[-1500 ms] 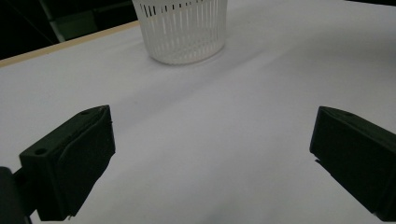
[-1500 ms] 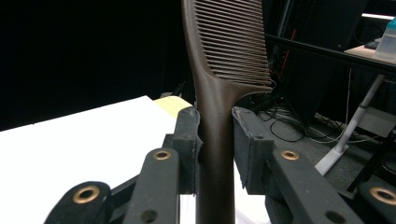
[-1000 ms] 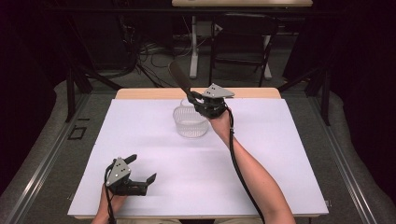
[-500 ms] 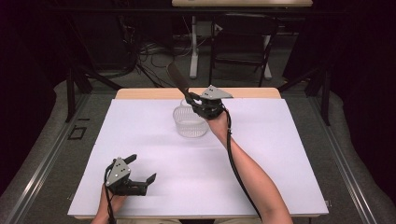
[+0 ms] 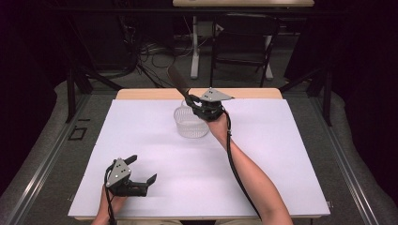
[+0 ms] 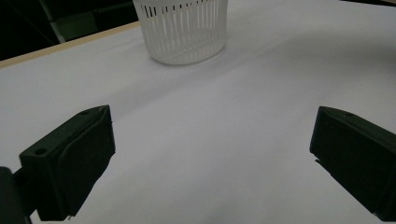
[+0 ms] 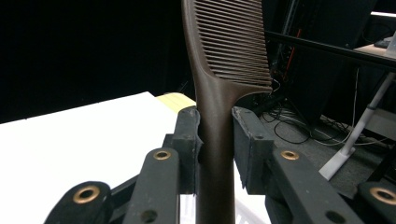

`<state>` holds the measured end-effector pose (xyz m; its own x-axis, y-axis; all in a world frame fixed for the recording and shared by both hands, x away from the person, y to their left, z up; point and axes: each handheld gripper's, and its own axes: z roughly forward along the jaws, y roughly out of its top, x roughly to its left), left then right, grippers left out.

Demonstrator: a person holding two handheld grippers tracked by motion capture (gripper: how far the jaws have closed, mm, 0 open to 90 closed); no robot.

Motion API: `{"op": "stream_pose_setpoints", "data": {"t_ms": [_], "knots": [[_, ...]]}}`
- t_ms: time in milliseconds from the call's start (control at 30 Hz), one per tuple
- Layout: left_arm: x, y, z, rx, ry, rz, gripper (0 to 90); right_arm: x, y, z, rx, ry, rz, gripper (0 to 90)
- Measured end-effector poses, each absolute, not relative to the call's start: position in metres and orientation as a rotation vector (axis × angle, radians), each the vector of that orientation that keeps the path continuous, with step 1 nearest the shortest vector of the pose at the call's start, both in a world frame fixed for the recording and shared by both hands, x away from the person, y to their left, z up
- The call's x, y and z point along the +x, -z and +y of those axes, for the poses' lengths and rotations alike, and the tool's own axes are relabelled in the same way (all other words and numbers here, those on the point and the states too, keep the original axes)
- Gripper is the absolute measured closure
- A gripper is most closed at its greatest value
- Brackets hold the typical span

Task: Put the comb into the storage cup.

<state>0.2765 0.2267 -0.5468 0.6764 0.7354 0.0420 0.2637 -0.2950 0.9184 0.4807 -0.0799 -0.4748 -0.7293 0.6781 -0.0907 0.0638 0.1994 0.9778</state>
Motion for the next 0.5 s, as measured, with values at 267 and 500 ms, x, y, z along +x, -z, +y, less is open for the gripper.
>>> {"op": "stream_pose_setpoints", "data": {"t_ms": [267,500], "knots": [[0.2765,0.5468,0.2269,1.863,-0.575,0.787,0.2,0.4812,0.4803,-0.0794,0.682,-1.566,1.976,72.5],[0.2764,0.5468,0.2267,1.862,-0.574,0.786,0.2,0.4809,0.485,-0.0794,0.69,-1.559,1.987,72.4]]}}
